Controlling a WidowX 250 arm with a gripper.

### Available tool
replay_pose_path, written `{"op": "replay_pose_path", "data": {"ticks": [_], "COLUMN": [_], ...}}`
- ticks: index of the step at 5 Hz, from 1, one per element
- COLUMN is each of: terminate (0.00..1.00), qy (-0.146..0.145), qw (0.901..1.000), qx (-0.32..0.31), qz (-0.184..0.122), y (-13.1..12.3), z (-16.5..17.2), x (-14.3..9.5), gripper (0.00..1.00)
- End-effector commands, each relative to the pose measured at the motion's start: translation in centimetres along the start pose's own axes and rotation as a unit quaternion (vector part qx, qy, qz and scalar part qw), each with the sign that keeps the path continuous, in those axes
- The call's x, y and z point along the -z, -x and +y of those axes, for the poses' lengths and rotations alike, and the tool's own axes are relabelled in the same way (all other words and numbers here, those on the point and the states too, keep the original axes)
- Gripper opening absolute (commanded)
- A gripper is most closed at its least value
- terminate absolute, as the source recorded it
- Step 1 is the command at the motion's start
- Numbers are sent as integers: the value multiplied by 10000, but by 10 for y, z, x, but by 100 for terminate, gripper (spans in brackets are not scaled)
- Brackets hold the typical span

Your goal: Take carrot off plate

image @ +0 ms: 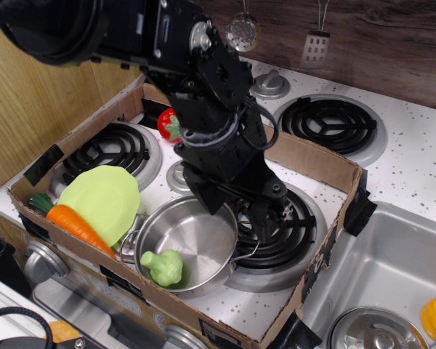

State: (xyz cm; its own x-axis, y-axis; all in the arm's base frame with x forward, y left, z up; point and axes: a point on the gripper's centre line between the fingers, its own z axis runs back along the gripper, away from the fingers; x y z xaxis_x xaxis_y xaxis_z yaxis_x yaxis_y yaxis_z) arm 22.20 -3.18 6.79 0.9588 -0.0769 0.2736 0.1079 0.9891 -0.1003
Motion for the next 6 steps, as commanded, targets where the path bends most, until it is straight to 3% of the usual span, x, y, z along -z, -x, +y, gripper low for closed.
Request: {"op": "replay_pose_path", "data": {"ticks": [1, 2, 3, 5, 6], "terminate": [0, 0, 0, 0, 0], "qy": [-640, -968, -1090, -1315, -1593], "qw": [9829, 9578, 9219, 8643, 8447], "qx": [-1277, -2474, -3617, -4838, -5101], "qz": [-1162, -1096, -857, -406, -299], "y": [-7, 1, 5, 20, 30], "z": [31, 49, 68, 112, 131], "x": [-23, -29, -23, -21, -23], "gripper": [100, 100, 100, 100, 100]}}
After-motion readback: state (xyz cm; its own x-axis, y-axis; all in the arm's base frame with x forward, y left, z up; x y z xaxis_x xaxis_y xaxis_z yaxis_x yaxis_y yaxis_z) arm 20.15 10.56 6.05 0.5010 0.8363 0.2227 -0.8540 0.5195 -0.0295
